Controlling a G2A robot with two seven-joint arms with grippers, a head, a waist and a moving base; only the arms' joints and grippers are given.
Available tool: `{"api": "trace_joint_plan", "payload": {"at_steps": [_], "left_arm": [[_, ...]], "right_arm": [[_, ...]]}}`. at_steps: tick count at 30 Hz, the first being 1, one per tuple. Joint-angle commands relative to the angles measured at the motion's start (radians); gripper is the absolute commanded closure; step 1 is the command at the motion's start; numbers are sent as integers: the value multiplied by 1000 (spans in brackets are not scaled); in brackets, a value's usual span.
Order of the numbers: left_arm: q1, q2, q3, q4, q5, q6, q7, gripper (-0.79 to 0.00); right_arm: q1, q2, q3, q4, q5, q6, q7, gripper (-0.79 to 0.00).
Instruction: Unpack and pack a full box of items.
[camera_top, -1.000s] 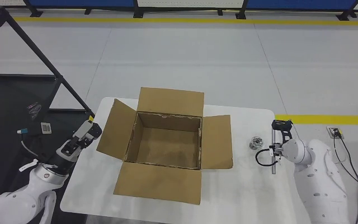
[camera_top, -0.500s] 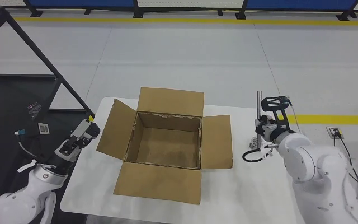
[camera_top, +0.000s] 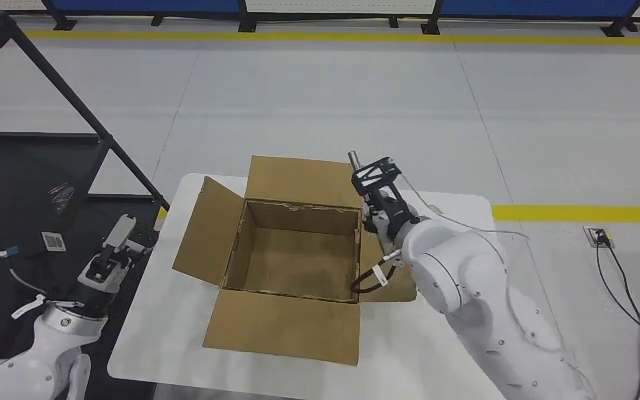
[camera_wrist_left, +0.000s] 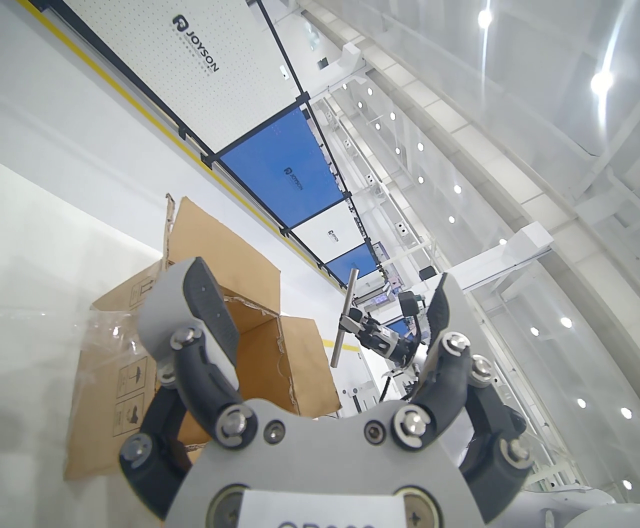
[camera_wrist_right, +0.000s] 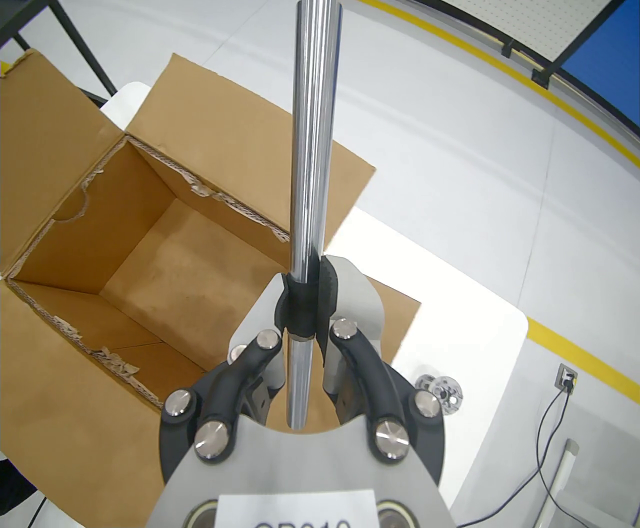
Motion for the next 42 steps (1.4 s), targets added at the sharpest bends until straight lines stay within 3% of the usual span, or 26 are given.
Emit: {"api": "trace_joint_plan", "payload": {"at_steps": [1,4,20,26,32,42], "left_arm": [[1,-1,-1,-2,0,0,1,-785],[0,-1,-1,-3,-2,-2,0,-785],[0,-1,-1,-3,-2,-2,0,-785],[3,-2,3,-12,24,24,22,-785],[8,-6,3,-11,40,94,81,-785],[25,-11,-10,-16,35,114,112,-785]], "right_arm": [[38,-15,-47,45,10,20,-12,0],[78,-32,-84,100,22,46,-11,0],[78,-32,-84,100,22,46,-11,0],[93,-45,-113,169,50,-54,-85,0],[227,-102,-251,362,135,-188,-128,0],[432,-277,-498,792,297,-304,-173,0]]}}
